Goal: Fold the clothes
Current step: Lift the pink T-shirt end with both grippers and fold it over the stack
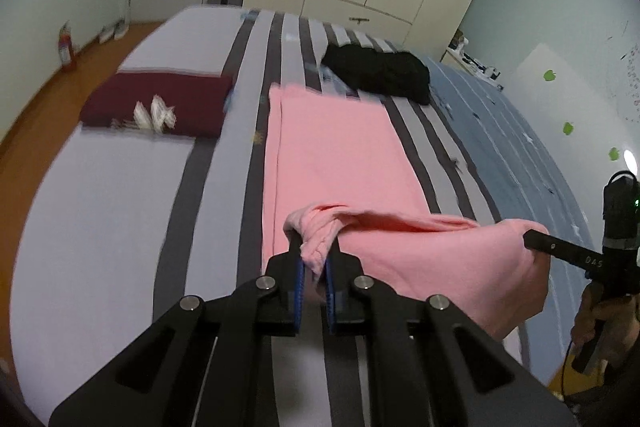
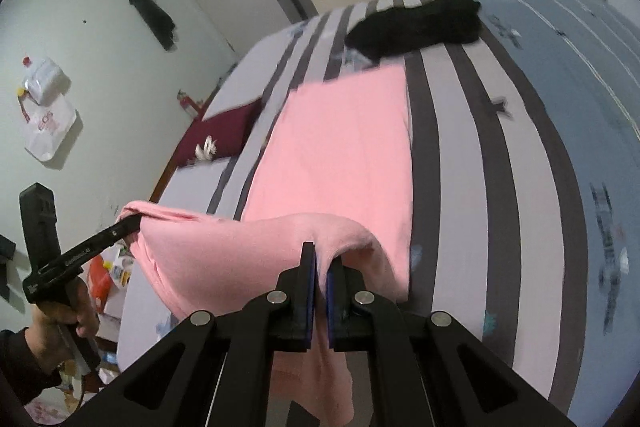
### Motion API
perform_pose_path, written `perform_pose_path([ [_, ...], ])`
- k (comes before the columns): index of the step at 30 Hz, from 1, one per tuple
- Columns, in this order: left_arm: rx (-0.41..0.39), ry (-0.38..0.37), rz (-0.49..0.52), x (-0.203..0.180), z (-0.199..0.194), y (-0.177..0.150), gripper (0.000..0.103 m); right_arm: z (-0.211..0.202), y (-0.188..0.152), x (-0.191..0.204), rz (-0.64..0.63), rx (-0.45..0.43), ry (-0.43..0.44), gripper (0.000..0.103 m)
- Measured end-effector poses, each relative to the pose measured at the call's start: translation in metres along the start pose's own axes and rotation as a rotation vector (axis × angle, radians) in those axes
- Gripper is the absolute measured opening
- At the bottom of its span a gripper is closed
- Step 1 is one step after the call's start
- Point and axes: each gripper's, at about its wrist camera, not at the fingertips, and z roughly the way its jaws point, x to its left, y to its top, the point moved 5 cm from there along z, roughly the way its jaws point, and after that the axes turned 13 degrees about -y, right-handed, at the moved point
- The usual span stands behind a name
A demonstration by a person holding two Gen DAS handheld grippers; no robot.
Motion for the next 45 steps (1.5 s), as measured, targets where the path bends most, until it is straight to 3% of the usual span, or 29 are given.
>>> perform_pose_path([
  [7, 0.078, 0.067, 0.028, 0.037, 0.114, 0.079, 0.006, 0.107, 0.094, -0.028, 0.014, 0.035, 0.020, 0.004],
  [10, 0.129, 0.077, 0.002, 0.062, 0.156, 0.085, 0.006, 0.149, 0.117, -0.034, -0.003, 0.058, 0.013, 0.004],
  [14, 0.177, 0.068, 0.013, 0.077, 0.188, 0.087, 0.006, 0.182, 0.122, -0.043, 0.027, 0.098, -0.001, 0.004],
  [17, 0.191, 0.054, 0.020, 0.080, 0.196, 0.090, 0.006, 0.205, 0.126, -0.050, 0.049, 0.128, -0.012, 0.004],
  [30, 0.248, 0.034, 0.029, 0.097, 0.229, 0.104, 0.006, 0.237, 0.148, -0.059, 0.079, 0.149, -0.015, 0.004],
  [40, 0.187, 0.031, -0.009, 0.102, 0.212, 0.107, 0.007, 0.266, 0.139, -0.066, 0.051, 0.202, -0.036, 0.005],
  [41, 0.180, 0.030, -0.013, 0.102, 0.210, 0.107, 0.008, 0.266, 0.139, -0.066, 0.049, 0.202, -0.033, 0.009],
  [44, 0.160, 0.030, -0.025, 0.103, 0.204, 0.108, 0.017, 0.257, 0.140, -0.068, 0.043, 0.204, -0.032, 0.018],
  [45, 0.154, 0.029, -0.029, 0.103, 0.202, 0.108, 0.035, 0.250, 0.141, -0.069, 0.039, 0.192, -0.037, 0.020],
])
